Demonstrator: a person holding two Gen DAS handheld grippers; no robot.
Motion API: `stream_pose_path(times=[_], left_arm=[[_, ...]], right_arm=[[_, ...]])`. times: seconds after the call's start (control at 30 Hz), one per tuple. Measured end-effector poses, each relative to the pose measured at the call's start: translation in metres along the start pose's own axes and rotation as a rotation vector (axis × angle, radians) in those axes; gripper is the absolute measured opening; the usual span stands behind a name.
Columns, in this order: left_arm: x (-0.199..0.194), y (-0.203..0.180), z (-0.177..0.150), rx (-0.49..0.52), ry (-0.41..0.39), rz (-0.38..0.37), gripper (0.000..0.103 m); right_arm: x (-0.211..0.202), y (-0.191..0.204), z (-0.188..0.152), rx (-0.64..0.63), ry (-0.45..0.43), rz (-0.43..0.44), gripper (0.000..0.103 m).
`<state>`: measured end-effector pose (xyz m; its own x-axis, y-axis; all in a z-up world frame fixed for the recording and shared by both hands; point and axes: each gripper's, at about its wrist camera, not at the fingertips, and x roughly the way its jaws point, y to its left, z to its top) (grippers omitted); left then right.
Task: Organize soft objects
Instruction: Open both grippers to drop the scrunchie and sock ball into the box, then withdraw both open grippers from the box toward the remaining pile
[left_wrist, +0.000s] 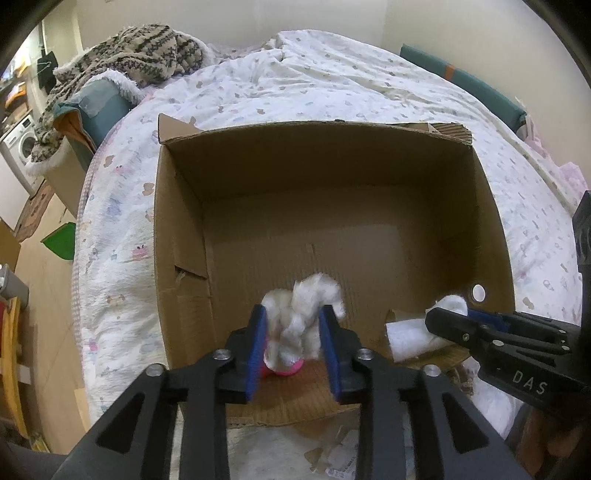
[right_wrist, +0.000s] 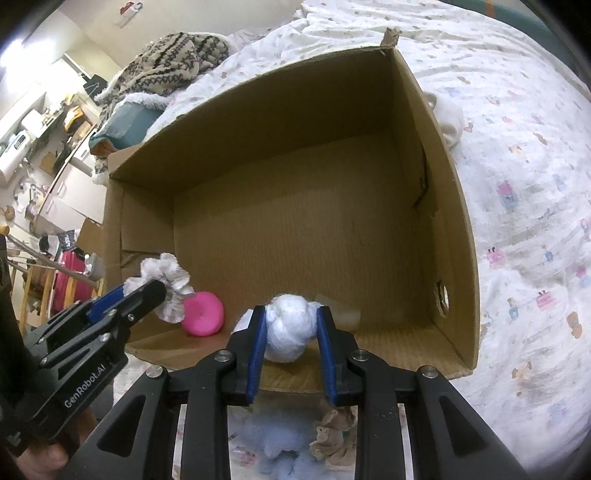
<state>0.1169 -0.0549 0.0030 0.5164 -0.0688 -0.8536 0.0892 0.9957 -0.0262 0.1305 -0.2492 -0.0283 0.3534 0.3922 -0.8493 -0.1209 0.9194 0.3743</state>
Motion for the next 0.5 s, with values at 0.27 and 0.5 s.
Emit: stream_pose_path(times=[0.27,0.5], left_arm=[[-0.009,0.002,0.002,-0.022,-0.033,-0.001,0.059],[-0.013,0.002,0.001,-0.013,-0.049,0.008,0.059]], right_arm=[[-0.009,-0.008,0.002,0.045,-0.026,0.03,0.075],[-0.014,-0.013,-0.001,0.061,-0.029,0.038,0.075]])
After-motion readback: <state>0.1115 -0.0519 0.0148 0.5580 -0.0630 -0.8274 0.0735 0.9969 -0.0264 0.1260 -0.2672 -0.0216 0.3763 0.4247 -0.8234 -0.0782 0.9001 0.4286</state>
